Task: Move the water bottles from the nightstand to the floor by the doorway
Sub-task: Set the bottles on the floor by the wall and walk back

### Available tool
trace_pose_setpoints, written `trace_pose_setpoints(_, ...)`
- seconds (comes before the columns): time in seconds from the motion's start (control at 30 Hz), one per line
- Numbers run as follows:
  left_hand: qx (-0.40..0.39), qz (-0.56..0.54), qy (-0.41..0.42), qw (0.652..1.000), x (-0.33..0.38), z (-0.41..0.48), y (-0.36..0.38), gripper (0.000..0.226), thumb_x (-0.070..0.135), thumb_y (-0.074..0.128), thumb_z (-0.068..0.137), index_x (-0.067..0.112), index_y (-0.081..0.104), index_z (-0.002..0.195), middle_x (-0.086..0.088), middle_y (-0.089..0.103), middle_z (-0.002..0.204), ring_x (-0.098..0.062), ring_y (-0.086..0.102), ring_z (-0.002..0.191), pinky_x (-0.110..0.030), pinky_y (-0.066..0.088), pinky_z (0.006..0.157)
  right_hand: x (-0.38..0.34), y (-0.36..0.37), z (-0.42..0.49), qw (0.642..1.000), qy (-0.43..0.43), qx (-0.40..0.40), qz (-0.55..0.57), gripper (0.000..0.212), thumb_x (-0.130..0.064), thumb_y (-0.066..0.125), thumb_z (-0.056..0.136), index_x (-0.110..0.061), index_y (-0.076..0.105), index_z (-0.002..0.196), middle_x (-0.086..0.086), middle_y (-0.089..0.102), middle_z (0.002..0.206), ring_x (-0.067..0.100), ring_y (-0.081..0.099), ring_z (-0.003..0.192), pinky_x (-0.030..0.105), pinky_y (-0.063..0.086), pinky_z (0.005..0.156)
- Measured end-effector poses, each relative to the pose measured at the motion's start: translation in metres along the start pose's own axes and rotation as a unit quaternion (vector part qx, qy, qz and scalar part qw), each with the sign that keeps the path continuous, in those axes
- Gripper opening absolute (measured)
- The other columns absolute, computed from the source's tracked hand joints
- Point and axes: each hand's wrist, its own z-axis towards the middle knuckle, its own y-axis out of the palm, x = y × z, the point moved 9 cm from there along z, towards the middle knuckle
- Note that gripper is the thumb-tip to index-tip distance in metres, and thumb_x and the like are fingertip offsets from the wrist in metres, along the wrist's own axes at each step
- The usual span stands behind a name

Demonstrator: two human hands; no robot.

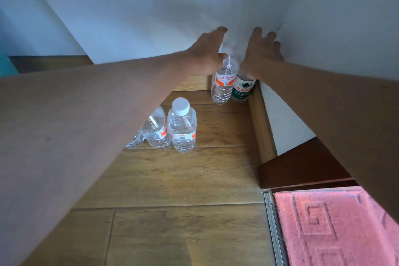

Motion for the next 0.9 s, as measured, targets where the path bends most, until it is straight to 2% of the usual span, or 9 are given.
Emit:
trace_pose_setpoints(0.1,0.026,0.012,0.005,1.000,-0.007,-0.013,-0.022,0.050,0.017,0.050,0.100,0.013,0.033,0.147,-0.010,0.047,0.140,-0.019,0.051,0.114,-0.023,0.038,0.089,-0.002,-0.004,-0.007,0.997,-0.014,0.034,-0.072,0.080,-0.010,0.070,0.080,-0.010,0.024,0.145,0.019,0.029,0.143,0.036,0.034,0.130,0.048,0.038,0.097)
trace_pose_setpoints(0.17,0.038,0.028,0.019,0.999,-0.010,-0.027,-0.038,0.041,0.018,0.050,0.100,0.012,0.043,0.140,-0.009,0.053,0.132,-0.011,0.049,0.100,-0.019,0.035,0.081,-0.011,-0.008,-0.016,0.984,-0.063,0.069,-0.151,0.081,-0.012,0.069,0.078,-0.005,0.024,0.145,0.022,0.030,0.143,0.040,0.033,0.130,0.052,0.037,0.096)
trace_pose_setpoints(0.33,0.010,0.089,0.040,0.995,-0.024,-0.075,-0.068,0.029,0.024,0.053,0.098,0.010,0.059,0.124,-0.005,0.063,0.108,-0.014,0.052,0.094,-0.023,0.037,0.081,-0.055,-0.016,-0.057,0.940,-0.207,0.089,-0.256,0.071,-0.017,0.062,0.083,0.000,0.027,0.142,0.024,0.035,0.139,0.040,0.038,0.125,0.053,0.039,0.093)
trace_pose_setpoints(0.43,-0.005,0.116,0.034,0.993,-0.034,-0.109,-0.082,0.029,0.027,0.053,0.098,0.011,0.061,0.121,-0.005,0.063,0.106,-0.019,0.056,0.095,-0.029,0.042,0.083,-0.088,-0.016,-0.088,0.931,-0.276,0.034,-0.236,0.063,-0.019,0.060,0.087,-0.006,0.030,0.141,0.018,0.037,0.138,0.035,0.039,0.124,0.050,0.040,0.092)
trace_pose_setpoints(0.53,-0.024,0.149,0.026,0.988,-0.036,-0.139,-0.086,0.029,0.026,0.050,0.099,0.009,0.063,0.119,-0.008,0.058,0.102,-0.021,0.053,0.091,-0.028,0.037,0.078,-0.112,-0.015,-0.112,0.931,-0.323,-0.051,-0.165,0.049,-0.020,0.056,0.091,-0.012,0.040,0.136,0.012,0.042,0.132,0.031,0.043,0.119,0.045,0.044,0.092)
trace_pose_setpoints(0.7,-0.013,0.183,0.023,0.983,-0.044,-0.174,-0.081,0.033,0.030,0.053,0.098,0.009,0.061,0.122,-0.006,0.050,0.093,-0.028,0.055,0.089,-0.032,0.035,0.072,-0.131,-0.001,-0.137,0.914,-0.329,-0.210,-0.116,0.037,-0.029,0.053,0.095,-0.016,0.051,0.130,0.007,0.054,0.126,0.028,0.056,0.109,0.041,0.049,0.092)
trace_pose_setpoints(0.8,-0.014,0.205,0.026,0.978,-0.052,-0.187,-0.076,0.036,0.031,0.055,0.097,0.009,0.059,0.125,-0.012,0.057,0.106,-0.030,0.059,0.097,-0.036,0.045,0.080,-0.131,0.012,-0.151,0.900,-0.334,-0.239,-0.146,0.038,-0.039,0.048,0.097,-0.016,0.055,0.126,0.007,0.058,0.123,0.028,0.059,0.105,0.038,0.051,0.089)
trace_pose_setpoints(0.9,-0.012,0.203,0.025,0.979,-0.062,-0.194,-0.080,0.037,0.032,0.055,0.097,0.011,0.057,0.128,-0.012,0.058,0.114,-0.029,0.059,0.104,-0.040,0.049,0.085,-0.129,0.014,-0.157,0.899,-0.341,-0.218,-0.167,0.040,-0.045,0.048,0.098,-0.013,0.057,0.121,0.008,0.059,0.115,0.027,0.060,0.098,0.032,0.047,0.075)
